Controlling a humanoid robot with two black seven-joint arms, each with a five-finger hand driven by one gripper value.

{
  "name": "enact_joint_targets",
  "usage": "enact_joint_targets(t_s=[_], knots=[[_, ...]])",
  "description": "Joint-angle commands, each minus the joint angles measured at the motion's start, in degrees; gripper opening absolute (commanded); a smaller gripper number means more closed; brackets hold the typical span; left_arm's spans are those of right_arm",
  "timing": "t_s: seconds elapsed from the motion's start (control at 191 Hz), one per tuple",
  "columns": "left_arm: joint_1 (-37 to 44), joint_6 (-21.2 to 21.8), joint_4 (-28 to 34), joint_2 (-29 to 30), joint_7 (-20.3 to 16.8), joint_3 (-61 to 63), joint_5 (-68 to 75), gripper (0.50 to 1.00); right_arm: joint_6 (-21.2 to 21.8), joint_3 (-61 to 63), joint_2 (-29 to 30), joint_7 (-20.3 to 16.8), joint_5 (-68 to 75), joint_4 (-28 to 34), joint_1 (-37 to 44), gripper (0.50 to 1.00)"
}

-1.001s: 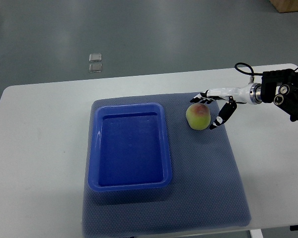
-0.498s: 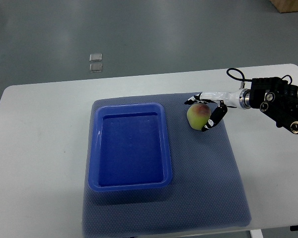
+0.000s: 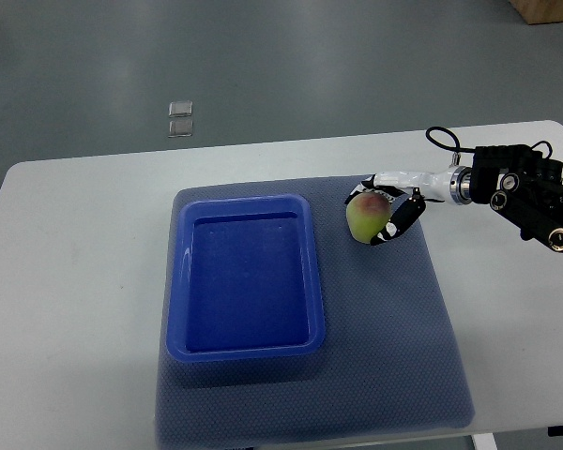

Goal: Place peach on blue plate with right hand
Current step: 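Lift the peach with the right hand and carry it over the blue tray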

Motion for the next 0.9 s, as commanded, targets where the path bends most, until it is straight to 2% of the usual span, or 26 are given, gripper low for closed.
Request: enact_joint_targets(t_s=[0.0,0.184,0.189,0.231,0.283,0.288,0.404,0.503,0.687,0.897], knots=[[0.0,0.06,0.0,0.0,0.0,-0.08,0.0,1.0,0.07,0.26,0.42,0.73,0.34,0.56,2.05,0.509],[0.0,0.32,0.09,0.0,-0.09,-0.26,0.0,1.0,0.24,0.26,3.85,0.9,0.43,1.52,2.75,0.509],[0.0,0.32,0.09,0.0,-0.09,-0.26,-0.08,1.0,0.33,-0.09,6.02,0.9,0.43,1.87,3.8,0.509],[0.09,0.32,0.09,0.0,-0.09,-0.35,-0.08,1.0,0.42,-0.18,7.63,0.9,0.43,1.96,4.42,0.509],[0.09,0.32,0.09,0.0,-0.09,-0.35,-0.08,1.0,0.42,-0.18,7.63,0.9,0.43,1.96,4.42,0.509],[0.26,0.32,0.09,0.0,-0.09,-0.26,-0.08,1.0,0.51,-0.26,9.11,0.9,0.43,1.96,4.86,0.509],[0.26,0.32,0.09,0.0,-0.09,-0.35,-0.08,1.0,0.68,-0.35,10.7,0.9,0.26,1.96,5.21,0.509],[0.44,0.5,0.35,0.0,-0.17,-0.43,-0.17,1.0,-0.02,-4.39,14.48,0.9,-0.36,1.79,6.09,0.507],[0.88,0.58,0.09,0.0,-0.53,-0.43,-0.17,1.0,-0.28,-5.63,17.21,0.9,-0.53,1.79,6.09,0.5],[0.88,0.41,0.09,0.0,-0.53,-0.43,-0.17,1.0,-0.28,-5.71,17.21,0.99,-0.53,1.79,6.01,0.5]])
